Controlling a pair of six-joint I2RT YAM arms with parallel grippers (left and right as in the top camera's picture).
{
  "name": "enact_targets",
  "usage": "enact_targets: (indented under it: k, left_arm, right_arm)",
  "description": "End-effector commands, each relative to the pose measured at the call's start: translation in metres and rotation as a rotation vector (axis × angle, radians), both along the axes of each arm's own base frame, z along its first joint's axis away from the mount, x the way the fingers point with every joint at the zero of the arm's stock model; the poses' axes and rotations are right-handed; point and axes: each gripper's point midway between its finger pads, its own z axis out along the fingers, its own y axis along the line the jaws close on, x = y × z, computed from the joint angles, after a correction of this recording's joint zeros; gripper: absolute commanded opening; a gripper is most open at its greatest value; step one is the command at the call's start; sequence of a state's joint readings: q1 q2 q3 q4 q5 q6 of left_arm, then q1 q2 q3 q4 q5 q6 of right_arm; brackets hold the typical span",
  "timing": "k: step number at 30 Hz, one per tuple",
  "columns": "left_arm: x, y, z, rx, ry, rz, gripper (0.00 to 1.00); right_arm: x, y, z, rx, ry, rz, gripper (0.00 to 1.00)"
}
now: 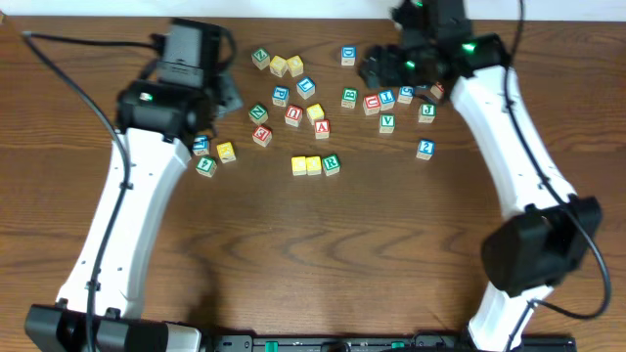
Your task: Spell out CORL
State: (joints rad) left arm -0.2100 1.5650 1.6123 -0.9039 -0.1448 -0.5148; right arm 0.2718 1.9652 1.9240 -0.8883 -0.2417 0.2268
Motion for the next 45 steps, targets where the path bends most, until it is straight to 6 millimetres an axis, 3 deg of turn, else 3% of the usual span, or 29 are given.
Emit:
enact_targets:
  k: [1,4,7,15,21,27,34,41,45]
  left_arm:
    - [-0.001,0.043,-0.009,0.033,0.043,0.088,0.50]
    - [-0.003,0.066,-0.010,0.033,0.055,0.144,0.49]
    - [-0.005,0.076,-0.012,0.033,0.062,0.170,0.50]
    - [-0.008,0.078,-0.014,0.034,0.077,0.175,0.49]
    - [-0.013,0.078,-0.017,0.036,0.098,0.175,0.49]
    - [-0.016,0.078,-0.020,0.038,0.115,0.174,0.50]
    - [-0.020,0.078,-0.026,0.041,0.139,0.174,0.50]
    - [-0.021,0.078,-0.028,0.042,0.146,0.174,0.50]
    - [-0.021,0.078,-0.028,0.042,0.146,0.174,0.50]
  right_arm:
    - [0.023,0.049,-0.002,0.057,0.008,-0.009,0.86]
    - [0.041,0.081,-0.007,0.108,0.018,-0.034,0.84]
    - [0.052,0.095,-0.027,0.133,0.054,-0.128,0.79]
    - [0.069,0.119,-0.096,0.201,0.161,-0.283,0.71]
    - [0.074,0.121,-0.130,0.176,0.183,-0.343,0.67]
    - [0.079,0.134,-0.152,0.147,0.140,-0.347,0.65]
    - [0.081,0.130,-0.178,0.085,0.126,-0.380,0.59]
    - [0.080,0.129,-0.182,0.047,0.118,-0.343,0.50]
    - [0.081,0.124,-0.183,0.013,0.106,-0.303,0.39]
